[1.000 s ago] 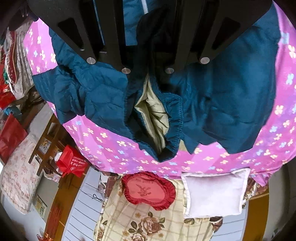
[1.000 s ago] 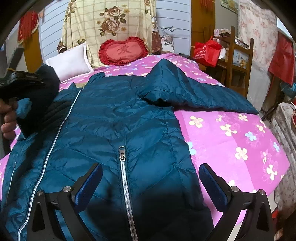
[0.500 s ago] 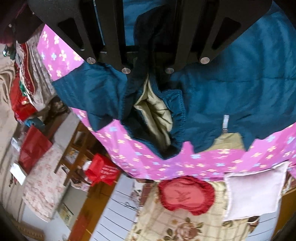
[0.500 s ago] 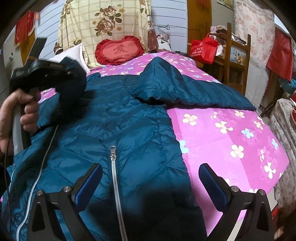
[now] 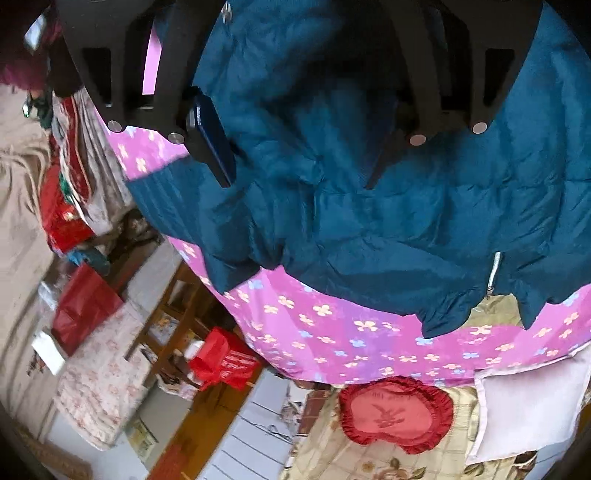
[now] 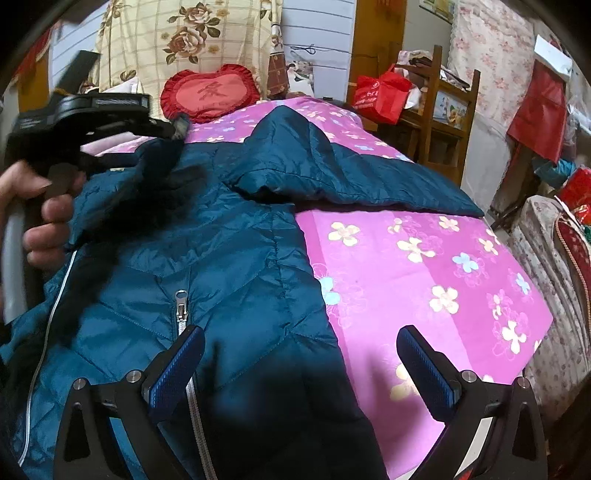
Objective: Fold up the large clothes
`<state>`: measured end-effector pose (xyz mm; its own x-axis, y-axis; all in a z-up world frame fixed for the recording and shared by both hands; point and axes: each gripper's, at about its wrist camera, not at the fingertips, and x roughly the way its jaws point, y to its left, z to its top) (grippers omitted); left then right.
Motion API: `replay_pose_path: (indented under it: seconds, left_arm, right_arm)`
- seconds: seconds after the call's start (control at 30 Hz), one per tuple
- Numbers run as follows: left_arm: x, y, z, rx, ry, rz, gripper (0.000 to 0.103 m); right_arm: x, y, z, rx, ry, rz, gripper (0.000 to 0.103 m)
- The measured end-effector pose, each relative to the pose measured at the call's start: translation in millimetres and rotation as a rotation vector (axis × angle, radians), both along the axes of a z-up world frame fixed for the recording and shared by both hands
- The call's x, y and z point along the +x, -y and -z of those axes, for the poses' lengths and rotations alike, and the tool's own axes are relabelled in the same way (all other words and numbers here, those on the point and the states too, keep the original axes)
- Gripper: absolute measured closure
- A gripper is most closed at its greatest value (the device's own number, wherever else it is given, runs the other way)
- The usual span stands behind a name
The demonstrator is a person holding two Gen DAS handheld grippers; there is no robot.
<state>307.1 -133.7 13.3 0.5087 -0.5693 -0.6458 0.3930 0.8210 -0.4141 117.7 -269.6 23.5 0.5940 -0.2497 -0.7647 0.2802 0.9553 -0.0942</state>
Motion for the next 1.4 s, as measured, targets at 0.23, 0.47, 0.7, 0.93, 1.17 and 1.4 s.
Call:
replay_pose_path:
  seconds: [0.23, 0.47, 0.7, 0.93, 1.17, 1.4]
  left_arm:
    - [-27, -96, -18, 0.113, 0.127, -0.122, 0.034]
    - [-4, -248, 18, 0.329, 0.055, -0.526, 0.034]
    - [3, -298, 46, 0.297, -0.034, -0.671, 0.034]
    - [27, -267, 77, 0.375, -0.091, -0.607, 0.024]
    - [20, -281, 85, 0.301, -0.136, -0.641, 0.016]
    - [-22, -264, 50, 0.356, 0.033, -0.628, 0.016]
  right_arm:
    - [15, -18, -13, 0.005, 0.08, -0.062, 0.0]
    - [103, -63, -27, -0.002, 0.078, -0.275, 0.0]
    - [203, -145, -16, 0.059, 0.093, -0.538, 0.0]
    - [261, -103, 52, 0.166, -0.127, -0.496, 0.0]
    - [259, -79, 56, 0.152, -0.131, -0.431, 0.001]
    - [211, -90, 20, 0.192, -0.006, -0.451, 0.001]
